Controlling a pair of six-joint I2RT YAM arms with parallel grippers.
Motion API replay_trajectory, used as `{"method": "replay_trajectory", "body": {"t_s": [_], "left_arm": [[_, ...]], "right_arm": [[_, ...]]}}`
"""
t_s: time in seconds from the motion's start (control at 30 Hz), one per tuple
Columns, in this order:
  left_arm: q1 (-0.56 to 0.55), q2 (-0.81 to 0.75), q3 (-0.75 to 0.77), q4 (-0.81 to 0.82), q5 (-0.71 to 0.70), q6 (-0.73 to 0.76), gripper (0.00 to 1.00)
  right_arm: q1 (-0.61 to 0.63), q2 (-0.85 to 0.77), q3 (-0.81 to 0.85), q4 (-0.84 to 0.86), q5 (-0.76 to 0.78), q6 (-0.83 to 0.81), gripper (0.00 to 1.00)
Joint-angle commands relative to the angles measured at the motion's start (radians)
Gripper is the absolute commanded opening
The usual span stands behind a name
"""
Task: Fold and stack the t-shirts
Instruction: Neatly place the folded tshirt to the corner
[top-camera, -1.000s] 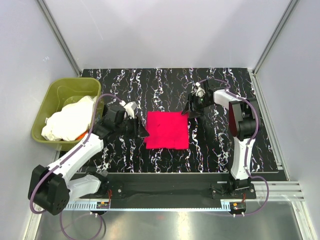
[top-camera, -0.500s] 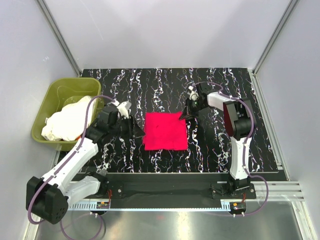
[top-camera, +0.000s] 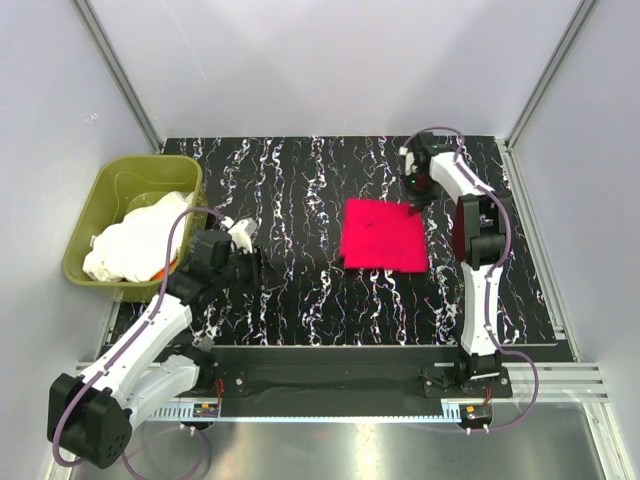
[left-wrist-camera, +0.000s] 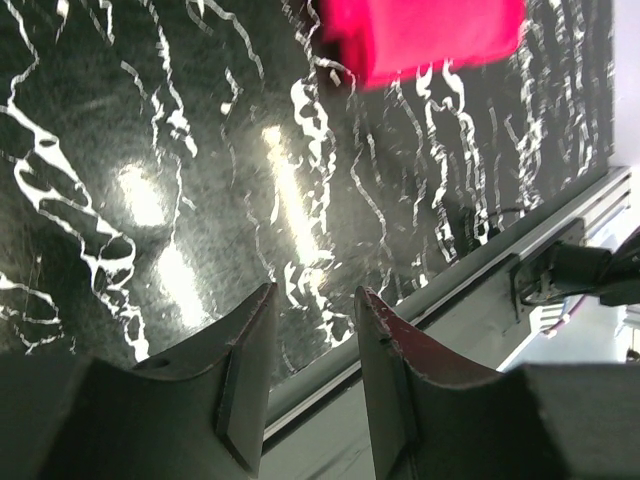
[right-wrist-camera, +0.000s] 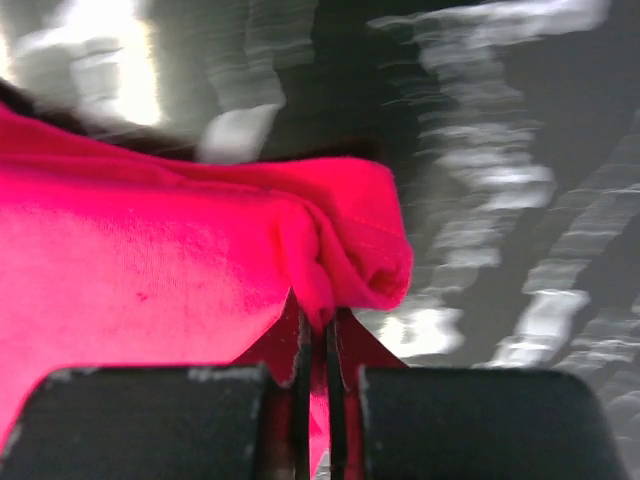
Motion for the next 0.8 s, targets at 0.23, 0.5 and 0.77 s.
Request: {"method": "replay_trajectory", "body": {"t_s": [0.23,0.5,0.77], "left_arm": [[-0.006,0.054,0.053,0.038,0.06,0.059,0.39],[-0.031,0.132,0.08,-0.005,0.091,0.109,0.35],[-0.049,0.197,0.094,-0.025,0.1,0.125,0.33]], "right_arm": [[-0.159,0.306,0.514,-0.062,0.423,-0.274,0.0],[-0.26,0.394,0.589,0.23,0.587,-0.418,0.0],[-0.308,0.44,0.597,0.56,0.591,-0.532,0.0]]}}
